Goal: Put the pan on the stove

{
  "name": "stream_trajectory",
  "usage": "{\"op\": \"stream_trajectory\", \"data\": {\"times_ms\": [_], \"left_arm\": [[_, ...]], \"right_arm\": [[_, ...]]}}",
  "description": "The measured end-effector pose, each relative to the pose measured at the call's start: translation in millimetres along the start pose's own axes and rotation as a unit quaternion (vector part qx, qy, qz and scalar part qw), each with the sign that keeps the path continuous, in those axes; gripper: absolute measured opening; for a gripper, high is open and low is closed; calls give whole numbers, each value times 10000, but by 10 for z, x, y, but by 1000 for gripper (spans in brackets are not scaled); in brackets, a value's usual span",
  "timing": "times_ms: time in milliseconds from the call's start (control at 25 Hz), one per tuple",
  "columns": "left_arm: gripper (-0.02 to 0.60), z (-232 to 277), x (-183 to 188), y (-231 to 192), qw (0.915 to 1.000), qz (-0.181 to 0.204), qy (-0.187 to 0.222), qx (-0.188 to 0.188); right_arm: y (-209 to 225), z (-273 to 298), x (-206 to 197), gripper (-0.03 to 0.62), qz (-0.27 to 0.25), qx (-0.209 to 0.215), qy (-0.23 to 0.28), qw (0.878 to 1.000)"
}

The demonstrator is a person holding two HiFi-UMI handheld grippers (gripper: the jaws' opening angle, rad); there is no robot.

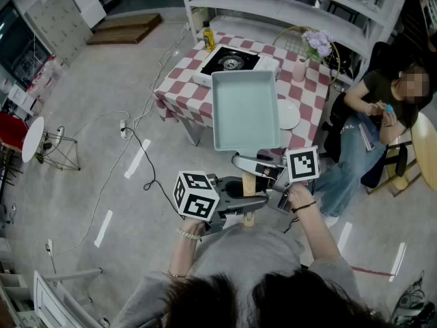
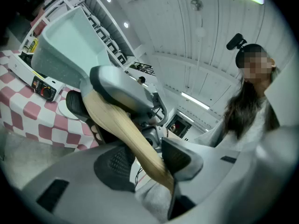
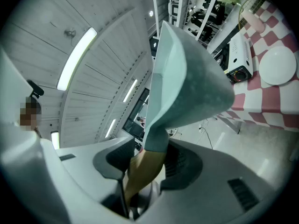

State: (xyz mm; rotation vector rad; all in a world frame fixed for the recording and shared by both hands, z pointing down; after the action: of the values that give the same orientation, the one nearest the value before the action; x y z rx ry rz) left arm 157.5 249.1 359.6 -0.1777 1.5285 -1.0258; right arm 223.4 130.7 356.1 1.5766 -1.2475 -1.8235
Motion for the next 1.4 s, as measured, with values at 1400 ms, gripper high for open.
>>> {"op": "stream_trajectory", "data": {"times_ms": [1400], "left_arm": [[184, 304, 70, -75, 9992, -237, 231, 217]], "right_arm": [[174, -235, 137, 187, 306, 147, -192, 9992]]}}
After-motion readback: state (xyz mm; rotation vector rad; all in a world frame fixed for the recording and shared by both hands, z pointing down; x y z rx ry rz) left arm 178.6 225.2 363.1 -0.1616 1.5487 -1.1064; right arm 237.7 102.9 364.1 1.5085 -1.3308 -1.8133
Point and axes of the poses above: the fingertips, and each gripper's own axes: z forward along the fingers, y to its right, x out of its top, the point moved 10 cm from there along -z, backward along the fingers, and after that the axes turned 3 degrees about -z, right-handed, at the moved point
